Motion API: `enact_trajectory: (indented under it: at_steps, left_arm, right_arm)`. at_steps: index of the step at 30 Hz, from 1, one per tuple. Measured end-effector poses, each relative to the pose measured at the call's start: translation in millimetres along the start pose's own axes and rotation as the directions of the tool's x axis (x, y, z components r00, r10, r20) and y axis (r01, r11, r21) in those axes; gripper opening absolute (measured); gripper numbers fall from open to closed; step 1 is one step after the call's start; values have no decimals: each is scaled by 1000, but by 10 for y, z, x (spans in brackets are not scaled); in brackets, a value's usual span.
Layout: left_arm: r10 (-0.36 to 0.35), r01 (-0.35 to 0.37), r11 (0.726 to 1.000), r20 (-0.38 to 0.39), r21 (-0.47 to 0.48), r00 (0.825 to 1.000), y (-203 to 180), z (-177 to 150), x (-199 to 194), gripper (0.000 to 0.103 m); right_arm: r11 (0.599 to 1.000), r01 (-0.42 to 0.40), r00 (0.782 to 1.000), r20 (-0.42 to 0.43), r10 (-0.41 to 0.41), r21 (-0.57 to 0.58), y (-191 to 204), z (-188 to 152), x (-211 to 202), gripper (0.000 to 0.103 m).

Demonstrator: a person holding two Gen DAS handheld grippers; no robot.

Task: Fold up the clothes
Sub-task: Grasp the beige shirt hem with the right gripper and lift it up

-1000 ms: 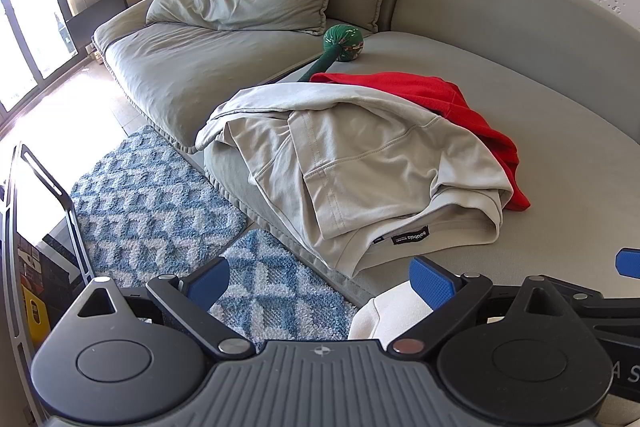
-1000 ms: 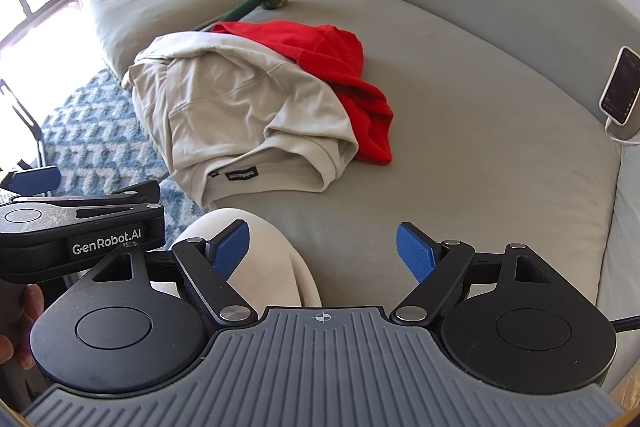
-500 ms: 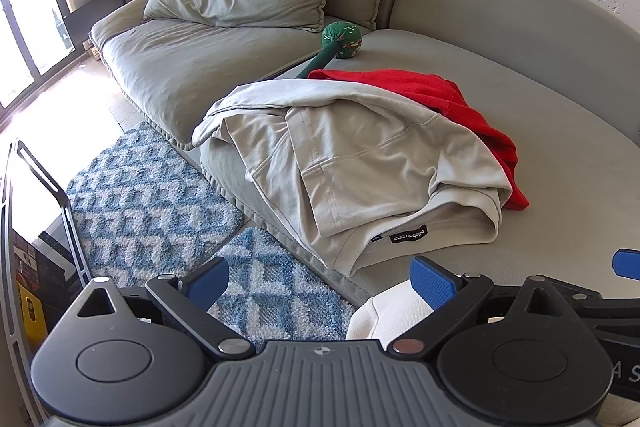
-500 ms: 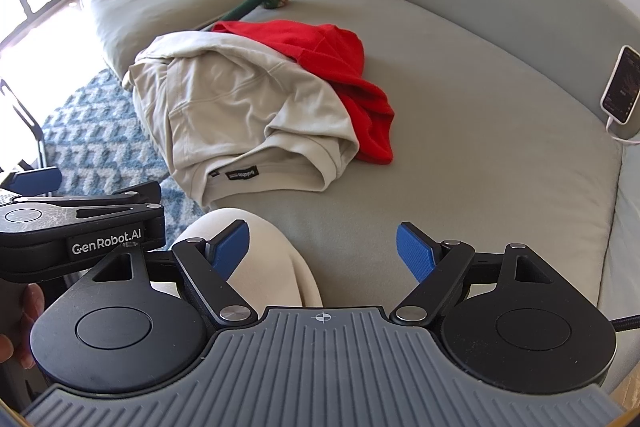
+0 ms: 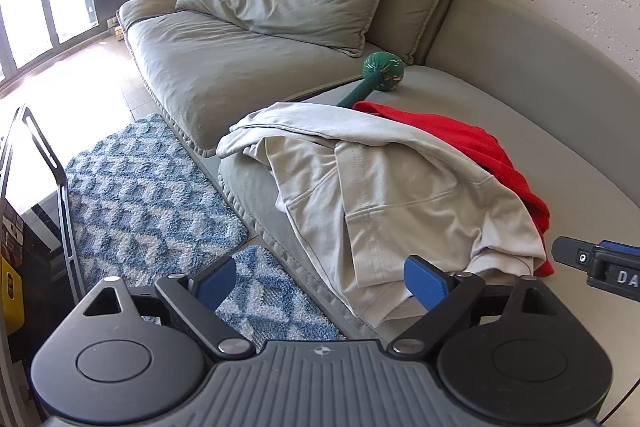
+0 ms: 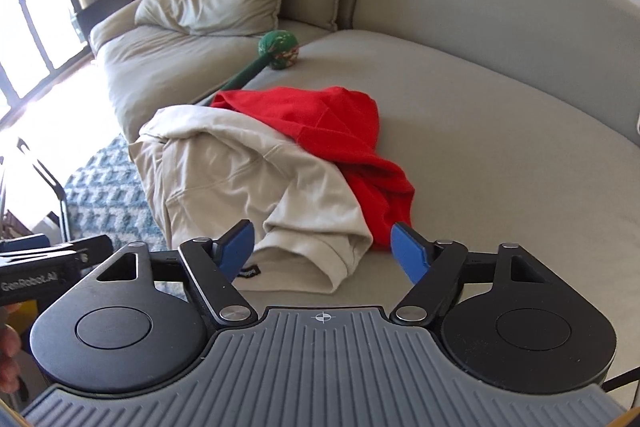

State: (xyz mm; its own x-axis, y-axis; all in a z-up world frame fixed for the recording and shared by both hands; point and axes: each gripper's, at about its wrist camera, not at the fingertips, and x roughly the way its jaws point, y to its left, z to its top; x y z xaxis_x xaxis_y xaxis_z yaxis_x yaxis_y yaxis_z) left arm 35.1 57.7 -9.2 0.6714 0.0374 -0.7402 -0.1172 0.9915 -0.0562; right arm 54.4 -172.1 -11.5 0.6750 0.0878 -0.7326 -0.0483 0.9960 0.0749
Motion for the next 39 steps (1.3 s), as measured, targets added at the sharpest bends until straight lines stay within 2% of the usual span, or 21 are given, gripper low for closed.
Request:
enact_trajectory:
  at_steps: [2, 5, 8, 9, 10, 12, 14, 18, 20, 21, 24, 27, 29, 32, 34, 35, 36, 37, 38, 39]
  left_arm:
    - [2, -2, 1000, -20, -17, 1000, 55, -18, 66, 85]
    - [-4, 2, 999, -52, -36, 999, 125, -53, 154, 84]
    - [-12, 6, 998, -79, -69, 997, 187, -65, 207, 85]
    - [-12, 5, 997, -83, -78, 996, 205, -71, 215, 85]
    - [-10, 3, 997, -84, -83, 996, 218, -73, 218, 85]
    - [-6, -1, 996, -81, -87, 997, 225, -72, 213, 85]
    - [-7, 0, 996, -75, -87, 997, 218, -73, 193, 85]
    - [-29, 25, 993, -38, -113, 999, 223, -45, 66, 85]
    - [-59, 57, 990, -11, -126, 998, 241, -8, -43, 90]
    - [-75, 76, 988, 12, -135, 997, 259, 17, -112, 91]
    - [-102, 117, 982, 107, -150, 989, 313, 93, -356, 91]
    - [-117, 147, 981, 215, -128, 970, 313, 184, -632, 92]
    - [-153, 189, 977, 286, -102, 946, 272, 240, -826, 93]
    - [-278, 307, 951, 346, -32, 896, 128, 270, -1076, 96]
    - [-380, 393, 919, 359, 39, 853, -20, 253, -1207, 97]
    - [-427, 427, 900, 361, 83, 829, -118, 229, -1260, 99]
    - [-468, 452, 882, 350, 130, 812, -231, 190, -1286, 100]
    - [-504, 472, 864, 333, 176, 797, -351, 142, -1298, 101]
    - [-537, 492, 843, 295, 218, 790, -490, 83, -1283, 101]
    - [-566, 511, 821, 245, 255, 787, -639, 19, -1254, 101]
  right_arm:
    - [1000, 15, 1000, -26, -15, -14, -22, 7, 239, 60]
    - [1000, -1, 997, -80, 3, 20, -100, -15, 571, 59]
    - [997, -26, 984, -172, 39, 74, -134, -80, 842, 56]
    - [993, -42, 979, -193, 63, 114, -141, -105, 883, 29]
    - [985, -66, 975, -199, 98, 161, -147, -131, 896, 7]
    - [966, -124, 973, -162, 163, 226, -123, -136, 825, 3]
    - [949, -214, 970, -68, 235, 232, -51, -59, 667, 3]
    - [915, -340, 938, 144, 314, 216, 106, 291, 282, 3]
    - [883, -407, 902, 259, 347, 236, 117, 495, 69, 3]
    - [857, -449, 876, 316, 365, 253, 96, 594, -53, 3]
    - [782, -561, 784, 475, 399, 270, 33, 828, -515, 3]
    - [751, -617, 690, 620, 373, 236, -51, 986, -1086, 3]
    - [756, -620, 629, 709, 318, 211, -160, 1019, -1534, 3]
    - [785, -587, 541, 816, 201, 196, -388, 965, -2272, 3]
    - [831, -517, 512, 852, 107, 206, -565, 839, -2756, 3]
    - [854, -469, 520, 852, 58, 227, -651, 736, -2938, 3]
    - [874, -414, 536, 844, 8, 255, -735, 617, -3089, 3]
    - [881, -367, 571, 820, -40, 298, -830, 477, -3171, 4]
    - [880, -322, 614, 785, -86, 349, -930, 325, -3216, 4]
    - [874, -271, 671, 730, -129, 403, -1033, 170, -3187, 9]
